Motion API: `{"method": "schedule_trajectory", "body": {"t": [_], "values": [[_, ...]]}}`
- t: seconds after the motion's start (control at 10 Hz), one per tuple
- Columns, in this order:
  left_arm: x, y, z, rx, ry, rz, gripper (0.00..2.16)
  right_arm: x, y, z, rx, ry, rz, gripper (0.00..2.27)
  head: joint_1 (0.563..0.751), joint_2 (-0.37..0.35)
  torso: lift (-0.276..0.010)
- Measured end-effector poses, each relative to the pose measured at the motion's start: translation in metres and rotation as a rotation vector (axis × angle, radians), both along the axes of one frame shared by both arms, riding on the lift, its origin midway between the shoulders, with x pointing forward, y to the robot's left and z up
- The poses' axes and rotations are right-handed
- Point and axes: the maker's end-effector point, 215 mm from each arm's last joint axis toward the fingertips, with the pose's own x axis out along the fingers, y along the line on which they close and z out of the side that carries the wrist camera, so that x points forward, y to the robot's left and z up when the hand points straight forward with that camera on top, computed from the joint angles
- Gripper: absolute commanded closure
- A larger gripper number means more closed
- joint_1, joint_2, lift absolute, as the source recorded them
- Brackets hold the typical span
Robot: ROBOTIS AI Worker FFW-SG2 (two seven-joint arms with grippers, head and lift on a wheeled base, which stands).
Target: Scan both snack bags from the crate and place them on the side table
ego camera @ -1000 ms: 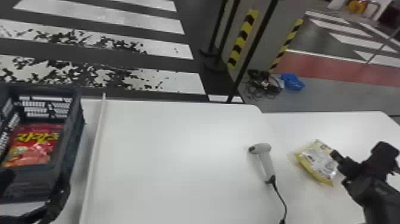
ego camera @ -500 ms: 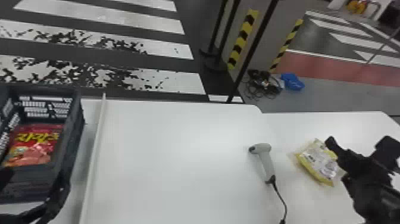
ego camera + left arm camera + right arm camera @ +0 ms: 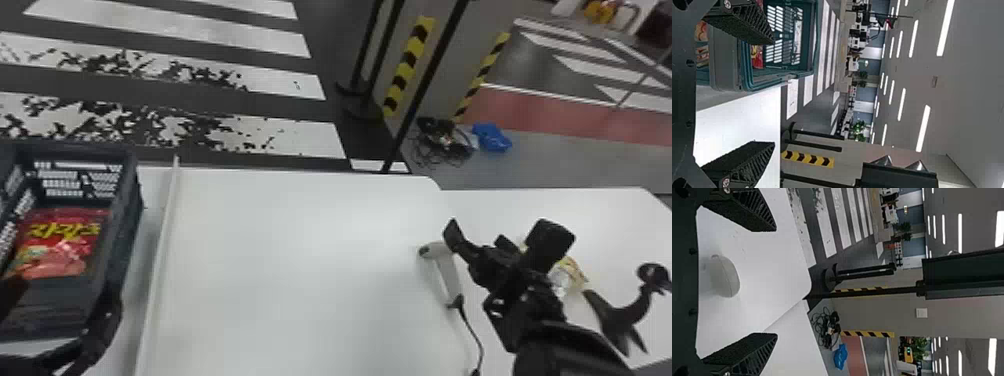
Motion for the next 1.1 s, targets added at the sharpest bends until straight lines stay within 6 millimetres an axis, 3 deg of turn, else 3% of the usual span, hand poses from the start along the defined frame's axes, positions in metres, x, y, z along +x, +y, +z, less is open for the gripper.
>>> {"method": "schedule_trajectory", "body": {"t": [0.3,0.6,0.8,1.1], "values": [[0.002,-0.009,0.000,0.008,0.013,-0.014,0.08,0.002,0.094,-0.015,-0.083,0.019,0.081,0.05,0.695,-0.290,-0.095],[0.004,-0.016,0.001,0.022,0.030,-0.027,0.08,-0.011,0.174,0.006,-0.207,-0.075,0.143,0.04,0.695,-0.210,-0.095],[0.006,-0.019,0.003,0.024,0.033,-0.029,0.08,-0.029,0.212,0.022,-0.219,-0.139,0.161,0.04,0.695,-0.161,-0.095],[0.013,-0.019,0.007,0.044,0.040,-0.027,0.08,-0.057,0.245,0.013,-0.182,-0.139,0.172,0.05,0.695,-0.120,-0.095]]}}
